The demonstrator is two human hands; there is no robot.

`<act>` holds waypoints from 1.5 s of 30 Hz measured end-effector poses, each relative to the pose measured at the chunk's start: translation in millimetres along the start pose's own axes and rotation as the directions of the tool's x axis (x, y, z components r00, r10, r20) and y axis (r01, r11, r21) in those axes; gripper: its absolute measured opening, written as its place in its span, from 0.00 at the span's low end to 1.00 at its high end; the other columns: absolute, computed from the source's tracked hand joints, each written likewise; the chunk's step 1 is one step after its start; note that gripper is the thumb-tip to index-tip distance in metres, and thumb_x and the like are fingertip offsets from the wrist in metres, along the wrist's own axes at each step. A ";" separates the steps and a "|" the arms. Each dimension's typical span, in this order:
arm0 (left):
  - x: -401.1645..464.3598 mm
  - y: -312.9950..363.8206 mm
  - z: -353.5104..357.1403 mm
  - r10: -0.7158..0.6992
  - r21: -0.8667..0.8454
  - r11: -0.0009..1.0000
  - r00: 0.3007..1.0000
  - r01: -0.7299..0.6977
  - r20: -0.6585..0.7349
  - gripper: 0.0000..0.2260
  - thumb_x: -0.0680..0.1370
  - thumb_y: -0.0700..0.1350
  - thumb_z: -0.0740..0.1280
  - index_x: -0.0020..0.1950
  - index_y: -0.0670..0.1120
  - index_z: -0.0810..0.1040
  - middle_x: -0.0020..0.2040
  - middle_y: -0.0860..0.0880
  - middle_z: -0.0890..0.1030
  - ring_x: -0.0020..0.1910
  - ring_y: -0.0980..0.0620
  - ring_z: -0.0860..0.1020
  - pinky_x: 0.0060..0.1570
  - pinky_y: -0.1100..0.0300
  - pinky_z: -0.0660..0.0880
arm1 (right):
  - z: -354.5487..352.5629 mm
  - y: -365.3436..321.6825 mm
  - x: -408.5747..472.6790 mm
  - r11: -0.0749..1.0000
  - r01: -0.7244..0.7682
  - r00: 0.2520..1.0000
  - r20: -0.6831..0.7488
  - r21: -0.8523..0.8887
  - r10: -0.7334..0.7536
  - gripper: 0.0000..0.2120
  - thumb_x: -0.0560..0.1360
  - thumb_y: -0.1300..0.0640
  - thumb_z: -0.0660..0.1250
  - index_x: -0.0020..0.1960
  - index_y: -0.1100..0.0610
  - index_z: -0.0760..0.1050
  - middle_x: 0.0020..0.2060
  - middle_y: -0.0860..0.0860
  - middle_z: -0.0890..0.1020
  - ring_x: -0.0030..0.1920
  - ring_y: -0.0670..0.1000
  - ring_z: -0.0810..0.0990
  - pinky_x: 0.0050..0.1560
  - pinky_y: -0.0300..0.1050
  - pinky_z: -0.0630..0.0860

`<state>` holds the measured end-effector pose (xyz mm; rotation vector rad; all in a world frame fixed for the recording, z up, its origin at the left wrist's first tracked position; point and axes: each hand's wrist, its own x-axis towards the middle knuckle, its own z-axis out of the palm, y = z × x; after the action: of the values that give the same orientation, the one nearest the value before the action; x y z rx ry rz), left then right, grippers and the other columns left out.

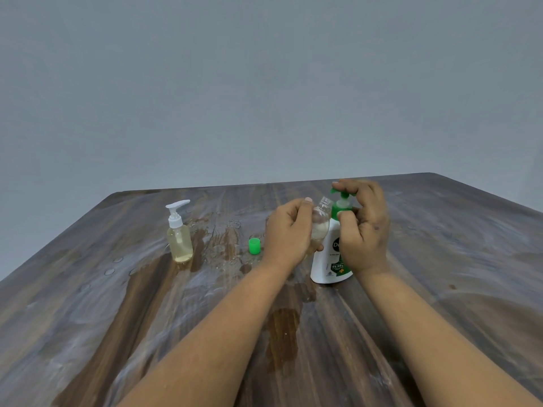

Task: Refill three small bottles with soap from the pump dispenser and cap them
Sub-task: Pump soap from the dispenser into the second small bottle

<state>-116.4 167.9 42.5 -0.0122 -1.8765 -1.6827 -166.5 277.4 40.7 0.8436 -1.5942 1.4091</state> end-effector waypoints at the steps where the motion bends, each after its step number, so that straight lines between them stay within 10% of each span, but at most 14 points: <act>1: -0.1 0.0 0.0 -0.003 0.000 1.000 1.000 0.003 0.000 0.18 0.83 0.47 0.59 0.36 0.40 0.75 0.28 0.54 0.78 0.23 0.52 0.76 0.23 0.54 0.78 | -0.2 0.3 0.2 1.000 -0.001 1.000 -0.003 -0.002 0.001 0.18 0.66 0.66 0.57 0.52 0.60 0.79 0.49 0.49 0.76 0.51 0.38 0.75 0.50 0.34 0.72; 45: -0.6 -11.3 3.3 0.065 -0.040 0.997 0.997 -0.067 -0.045 0.19 0.82 0.48 0.59 0.34 0.42 0.76 0.26 0.48 0.76 0.24 0.45 0.76 0.24 0.50 0.78 | 0.0 -1.5 0.9 0.999 0.009 1.000 0.003 0.031 -0.009 0.16 0.65 0.61 0.57 0.49 0.58 0.78 0.47 0.42 0.74 0.49 0.43 0.76 0.44 0.43 0.75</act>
<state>-121.8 169.0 32.0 -0.0532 -1.7897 -1.6635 -165.6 277.1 42.1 0.8700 -1.5727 1.4302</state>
